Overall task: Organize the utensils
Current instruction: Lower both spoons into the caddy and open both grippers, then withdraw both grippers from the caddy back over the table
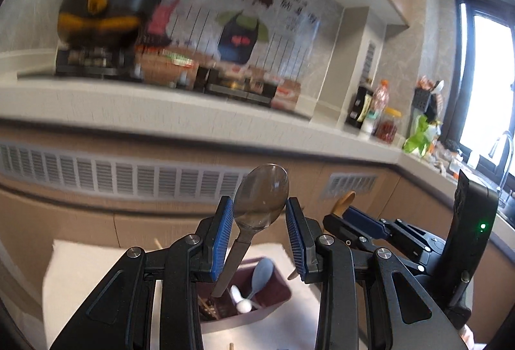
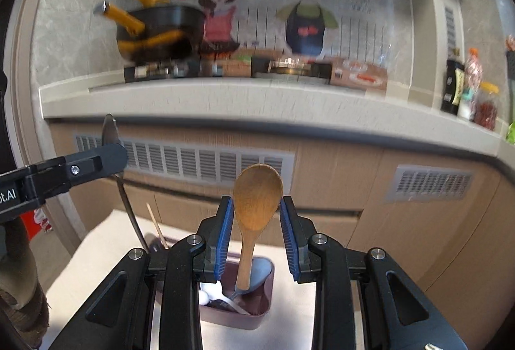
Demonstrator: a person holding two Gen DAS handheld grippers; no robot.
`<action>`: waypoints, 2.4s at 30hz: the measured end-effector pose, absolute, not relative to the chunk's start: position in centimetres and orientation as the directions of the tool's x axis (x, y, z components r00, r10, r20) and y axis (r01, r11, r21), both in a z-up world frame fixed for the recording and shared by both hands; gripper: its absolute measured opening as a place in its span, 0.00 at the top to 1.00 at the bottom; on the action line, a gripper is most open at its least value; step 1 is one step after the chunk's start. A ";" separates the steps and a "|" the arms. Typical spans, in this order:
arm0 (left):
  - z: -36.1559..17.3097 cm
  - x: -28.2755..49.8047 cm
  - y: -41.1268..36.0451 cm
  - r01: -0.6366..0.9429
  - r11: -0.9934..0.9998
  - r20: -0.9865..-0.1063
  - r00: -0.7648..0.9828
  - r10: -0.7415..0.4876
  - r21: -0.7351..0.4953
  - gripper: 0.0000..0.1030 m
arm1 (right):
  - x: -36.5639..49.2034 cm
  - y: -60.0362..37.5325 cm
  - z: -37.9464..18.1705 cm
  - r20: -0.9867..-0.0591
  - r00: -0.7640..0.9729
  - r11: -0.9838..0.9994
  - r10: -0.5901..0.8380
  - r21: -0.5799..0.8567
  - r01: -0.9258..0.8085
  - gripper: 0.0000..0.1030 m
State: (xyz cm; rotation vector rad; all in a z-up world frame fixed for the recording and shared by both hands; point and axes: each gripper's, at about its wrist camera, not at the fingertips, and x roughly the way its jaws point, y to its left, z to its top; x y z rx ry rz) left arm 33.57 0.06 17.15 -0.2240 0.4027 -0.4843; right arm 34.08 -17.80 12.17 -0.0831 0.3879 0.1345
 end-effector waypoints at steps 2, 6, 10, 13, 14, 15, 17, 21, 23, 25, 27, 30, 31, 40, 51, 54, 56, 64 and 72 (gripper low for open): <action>15.5 35.0 -0.1 0.400 0.861 -0.353 0.793 -0.497 -0.314 0.66 | 35.3 -17.5 10.4 -0.419 0.900 0.986 0.121 -0.053 -0.157 0.74; 12.1 37.1 -0.6 0.379 0.864 -0.412 0.765 -0.494 -0.331 0.66 | 37.3 -16.9 7.3 -0.484 0.866 0.984 0.126 -0.053 -0.173 0.74; 9.1 38.6 -0.9 0.359 0.868 -0.476 0.730 -0.490 -0.343 0.66 | 38.8 -16.6 4.6 -0.542 0.829 0.981 0.136 -0.042 -0.189 0.74; 6.8 39.2 -1.4 0.352 0.872 -0.532 0.693 -0.486 -0.339 0.66 | 39.4 -16.2 3.0 -0.576 0.804 0.978 0.145 -0.041 -0.206 0.74; 6.2 39.3 -1.5 0.348 0.875 -0.542 0.688 -0.483 -0.338 0.65 | 39.5 -16.0 2.4 -0.587 0.796 0.976 0.144 -0.049 -0.213 0.73; 5.8 39.4 -1.5 0.342 0.875 -0.552 0.681 -0.482 -0.342 0.64 | 39.4 -15.8 2.0 -0.594 0.792 0.974 0.140 -0.061 -0.218 0.72; 4.9 39.6 -1.3 0.324 0.873 -0.569 0.665 -0.484 -0.365 0.59 | 39.4 -15.5 1.5 -0.605 0.785 0.970 0.133 -0.083 -0.228 0.69; 4.7 38.5 -0.1 0.310 0.876 -0.563 0.676 -0.476 -0.369 0.57 | 38.6 -15.8 1.6 -0.603 0.790 0.972 0.112 -0.098 -0.213 0.52; 4.9 37.4 0.4 0.304 0.880 -0.556 0.687 -0.468 -0.366 0.51 | 37.9 -16.1 2.2 -0.595 0.796 0.975 0.109 -0.090 -0.201 0.41; 5.0 36.4 0.7 0.294 0.888 -0.557 0.696 -0.453 -0.354 0.47 | 36.7 -16.6 2.7 -0.584 0.806 0.979 0.099 -0.088 -0.184 0.35; 4.8 35.1 1.0 0.281 0.901 -0.568 0.704 -0.427 -0.330 0.45 | 35.3 -17.1 2.9 -0.580 0.810 0.981 0.084 -0.094 -0.169 0.31; 3.8 32.7 1.4 0.261 0.919 -0.596 0.701 -0.392 -0.296 0.42 | 32.7 -17.9 2.7 -0.580 0.812 0.985 0.058 -0.100 -0.141 0.28; 3.2 31.8 1.4 0.253 0.924 -0.613 0.693 -0.380 -0.287 0.41 | 32.0 -18.1 2.6 -0.582 0.812 0.986 0.051 -0.101 -0.135 0.28; -2.9 24.5 2.0 0.165 0.953 -0.708 0.640 -0.299 -0.254 0.35 | 25.4 -18.7 -3.1 -0.689 0.717 0.991 0.108 0.013 -0.136 0.21; -5.1 20.1 1.0 0.157 0.969 -0.751 0.612 -0.248 -0.192 0.31 | 20.6 -15.8 -8.8 -0.804 0.585 0.965 0.108 -0.057 -0.257 0.21; -5.5 19.6 0.4 0.176 0.967 -0.761 0.597 -0.256 -0.186 0.29 | 19.7 -16.5 -8.5 -0.805 0.587 0.965 0.087 -0.078 -0.250 0.21; -5.5 19.5 0.1 0.185 0.967 -0.763 0.595 -0.253 -0.176 0.29 | 19.0 -17.3 -8.5 -0.797 0.603 0.967 0.040 -0.122 -0.224 0.21; -5.7 19.4 0.1 0.196 0.964 -0.766 0.587 -0.261 -0.179 0.28 | 17.6 -19.9 -8.0 -0.759 0.649 0.965 -0.052 -0.206 -0.163 0.22; -6.2 19.7 0.8 0.174 0.965 -0.773 0.577 -0.263 -0.198 0.28 | 18.4 -19.2 -8.4 -0.770 0.631 0.960 0.096 -0.096 -0.264 0.50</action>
